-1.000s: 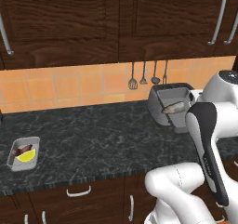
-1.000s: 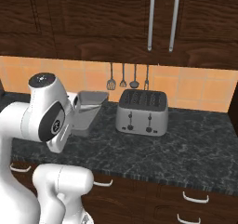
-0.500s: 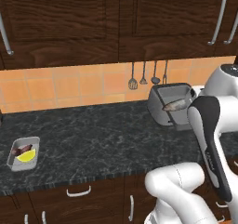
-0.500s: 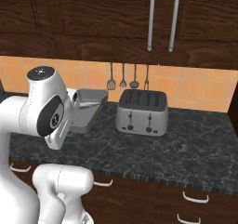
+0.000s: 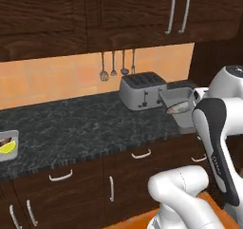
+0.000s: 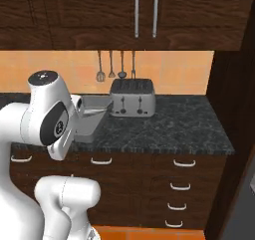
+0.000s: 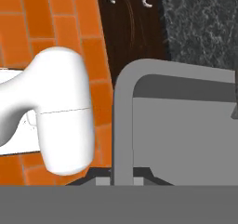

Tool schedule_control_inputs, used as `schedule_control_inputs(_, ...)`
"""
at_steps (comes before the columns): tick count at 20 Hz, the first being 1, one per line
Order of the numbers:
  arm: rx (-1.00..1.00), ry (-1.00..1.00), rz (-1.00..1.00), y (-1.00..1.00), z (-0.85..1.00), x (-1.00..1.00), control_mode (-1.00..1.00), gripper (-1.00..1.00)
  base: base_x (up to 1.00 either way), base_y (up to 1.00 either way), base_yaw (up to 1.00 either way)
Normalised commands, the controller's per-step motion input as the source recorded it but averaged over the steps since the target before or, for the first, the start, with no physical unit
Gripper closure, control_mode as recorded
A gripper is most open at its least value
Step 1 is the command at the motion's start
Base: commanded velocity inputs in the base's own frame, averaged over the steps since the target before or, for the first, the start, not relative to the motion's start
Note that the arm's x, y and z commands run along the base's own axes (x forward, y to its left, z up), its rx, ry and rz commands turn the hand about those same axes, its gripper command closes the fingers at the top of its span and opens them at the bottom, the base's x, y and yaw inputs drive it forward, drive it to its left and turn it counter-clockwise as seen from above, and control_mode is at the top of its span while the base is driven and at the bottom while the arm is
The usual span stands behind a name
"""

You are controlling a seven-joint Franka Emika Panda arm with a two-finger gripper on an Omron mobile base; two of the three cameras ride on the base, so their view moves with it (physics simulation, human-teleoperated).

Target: Take the meat container that has the fish and place it on the second highest rack of the freezer. Then take the vegetable container that has the potato and lemon wedge and place it on the highest rack of the freezer.

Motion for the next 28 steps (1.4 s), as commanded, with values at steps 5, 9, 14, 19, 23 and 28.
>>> schedule_control_inputs(5,0.0,0.0,0.0,0.0,0.0,0.0,1.0,1.0,-0.7,0.25,-0.75)
schedule_control_inputs(9,0.0,0.0,0.0,0.0,0.0,0.0,1.0,1.0,-0.57,0.19,-0.81)
schedule_control_inputs(14,0.0,0.0,0.0,0.0,0.0,0.0,1.0,1.0,-0.35,0.18,-0.91)
schedule_control_inputs(19,0.0,0.0,0.0,0.0,0.0,0.0,1.0,1.0,-0.27,0.0,-0.83)
schedule_control_inputs(23,0.0,0.0,0.0,0.0,0.0,0.0,1.0,1.0,-0.06,-0.01,-0.68)
schedule_control_inputs(28,0.0,0.0,0.0,0.0,0.0,0.0,1.0,1.0,0.0,-0.11,-0.57)
